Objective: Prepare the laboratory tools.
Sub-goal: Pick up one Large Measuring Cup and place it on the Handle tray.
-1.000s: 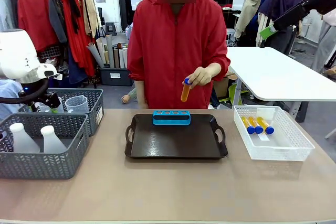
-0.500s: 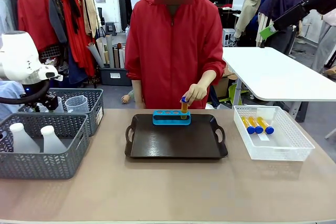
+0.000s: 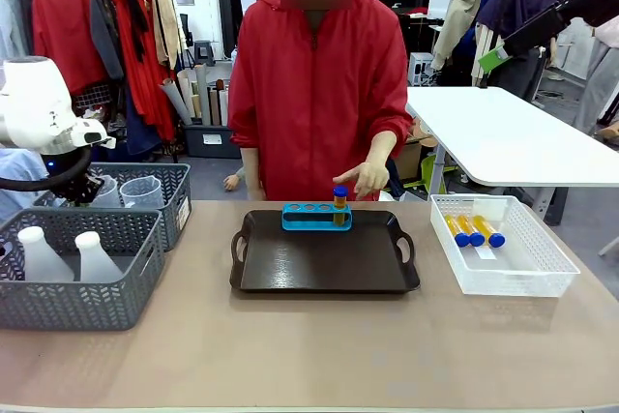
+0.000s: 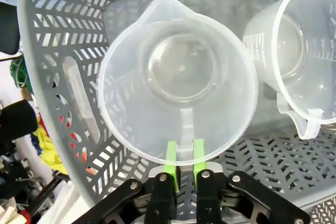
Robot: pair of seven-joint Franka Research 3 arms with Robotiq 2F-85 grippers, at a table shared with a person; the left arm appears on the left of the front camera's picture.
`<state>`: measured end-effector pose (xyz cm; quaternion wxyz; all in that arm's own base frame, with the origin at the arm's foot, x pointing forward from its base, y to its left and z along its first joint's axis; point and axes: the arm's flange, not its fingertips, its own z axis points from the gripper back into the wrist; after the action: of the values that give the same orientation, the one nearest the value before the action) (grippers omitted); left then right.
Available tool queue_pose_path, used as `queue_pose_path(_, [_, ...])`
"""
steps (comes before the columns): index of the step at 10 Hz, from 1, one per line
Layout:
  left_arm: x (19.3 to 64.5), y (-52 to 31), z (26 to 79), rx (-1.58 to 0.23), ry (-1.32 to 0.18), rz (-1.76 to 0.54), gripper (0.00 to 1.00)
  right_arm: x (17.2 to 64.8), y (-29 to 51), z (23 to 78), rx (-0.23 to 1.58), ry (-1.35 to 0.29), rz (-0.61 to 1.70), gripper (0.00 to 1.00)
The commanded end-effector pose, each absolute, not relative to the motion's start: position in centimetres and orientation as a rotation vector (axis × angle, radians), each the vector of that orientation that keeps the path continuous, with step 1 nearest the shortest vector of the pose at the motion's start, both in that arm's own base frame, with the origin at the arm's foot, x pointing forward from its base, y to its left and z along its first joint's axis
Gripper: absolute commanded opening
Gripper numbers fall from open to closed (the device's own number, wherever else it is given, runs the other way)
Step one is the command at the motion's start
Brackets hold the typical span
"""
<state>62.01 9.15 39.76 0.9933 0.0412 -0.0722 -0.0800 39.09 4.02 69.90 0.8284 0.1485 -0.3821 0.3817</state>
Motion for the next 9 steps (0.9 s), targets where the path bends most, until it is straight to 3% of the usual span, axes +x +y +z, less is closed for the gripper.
queue_pose_path(1, [62.0, 9.2, 40.6, 0.116, -0.166, -0.140, 0.00, 39.1, 4.0, 70.0, 0.324, -0.815, 0.817, 1.00])
queue_pose_path(4, [61.7, 9.0, 43.1, 0.098, -0.188, -0.163, 0.00, 39.1, 4.0, 70.0, 0.324, -0.815, 0.817, 1.00])
queue_pose_path(9, [59.8, 7.0, 55.2, 0.071, -0.225, -0.315, 0.00, 39.1, 4.0, 70.0, 0.324, -0.815, 0.817, 1.00])
